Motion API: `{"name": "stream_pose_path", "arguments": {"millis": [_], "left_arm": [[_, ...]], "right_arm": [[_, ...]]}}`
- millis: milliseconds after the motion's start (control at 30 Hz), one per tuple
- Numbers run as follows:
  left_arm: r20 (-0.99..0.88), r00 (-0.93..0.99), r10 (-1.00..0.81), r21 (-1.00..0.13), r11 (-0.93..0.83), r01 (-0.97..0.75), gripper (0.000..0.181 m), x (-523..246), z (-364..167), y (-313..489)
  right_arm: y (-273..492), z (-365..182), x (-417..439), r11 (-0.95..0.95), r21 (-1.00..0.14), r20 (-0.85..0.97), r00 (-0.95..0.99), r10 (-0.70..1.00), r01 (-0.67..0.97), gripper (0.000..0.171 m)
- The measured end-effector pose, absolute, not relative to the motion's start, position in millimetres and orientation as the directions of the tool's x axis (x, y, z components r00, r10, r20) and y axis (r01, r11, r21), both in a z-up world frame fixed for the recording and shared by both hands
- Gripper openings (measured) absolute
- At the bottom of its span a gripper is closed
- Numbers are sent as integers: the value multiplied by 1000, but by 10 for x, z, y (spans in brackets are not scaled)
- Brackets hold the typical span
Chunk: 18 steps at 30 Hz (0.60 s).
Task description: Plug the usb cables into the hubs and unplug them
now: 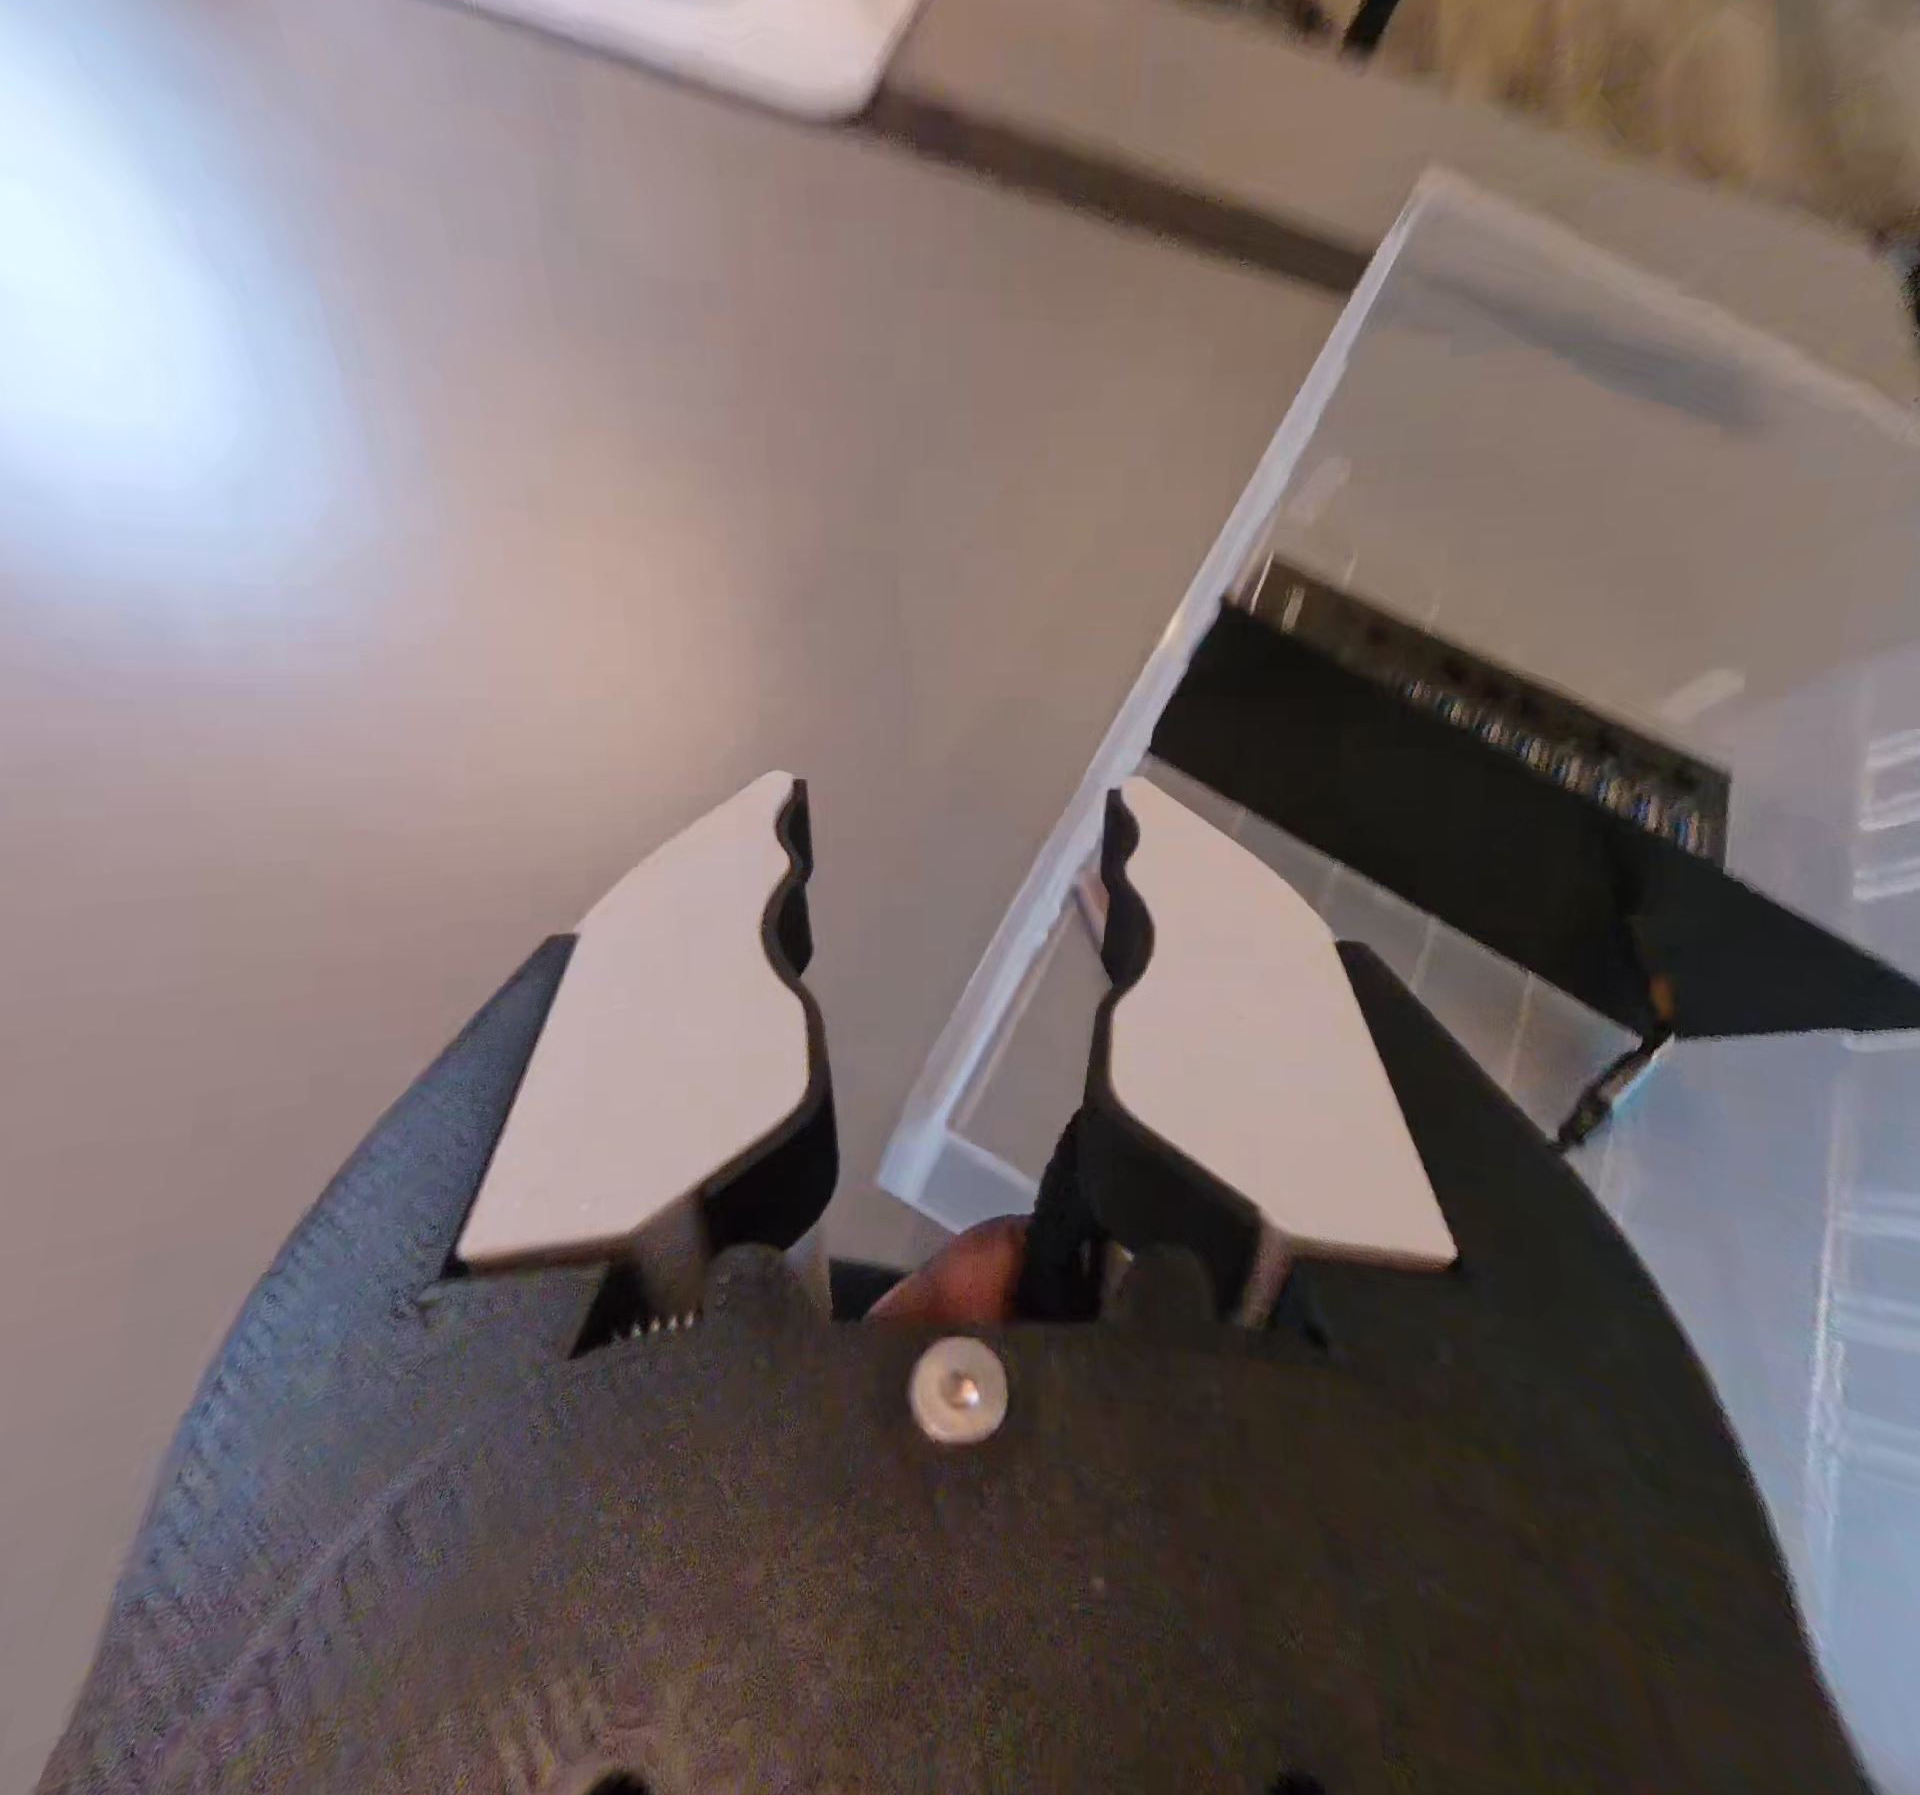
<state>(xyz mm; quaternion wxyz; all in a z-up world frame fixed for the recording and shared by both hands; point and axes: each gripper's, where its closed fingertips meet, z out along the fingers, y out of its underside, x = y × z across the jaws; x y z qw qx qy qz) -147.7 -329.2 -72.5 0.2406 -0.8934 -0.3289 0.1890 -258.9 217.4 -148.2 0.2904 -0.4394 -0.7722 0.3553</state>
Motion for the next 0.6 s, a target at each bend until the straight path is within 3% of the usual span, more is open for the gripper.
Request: {"name": "stream_pose_path", "arguments": {"millis": [167, 267, 400, 600], "left_arm": [[-133, 803, 580, -188, -811, 554, 67, -1606, -1373, -3685], [-118, 857, 502, -48, -865, 500, 64, -1721, -1584, -3803], [0, 889, 458, 25, -888, 458, 59, -1746, -1742, -3866], [97, 886, 453, 79, -891, 447, 55, -1751, -1976, -3943]], "right_arm": [[1596, -762, -2318, 105, -986, -8, -666, 746, 129, 50], [1268, -673, -2137, 14, -996, -66, -792, 606, 93, 49], [981, -793, -2045, -9, -992, -112, -869, 481, 123, 49], [841, -950, -2057, 0, -991, -119, -889, 442, 133, 43]]}}
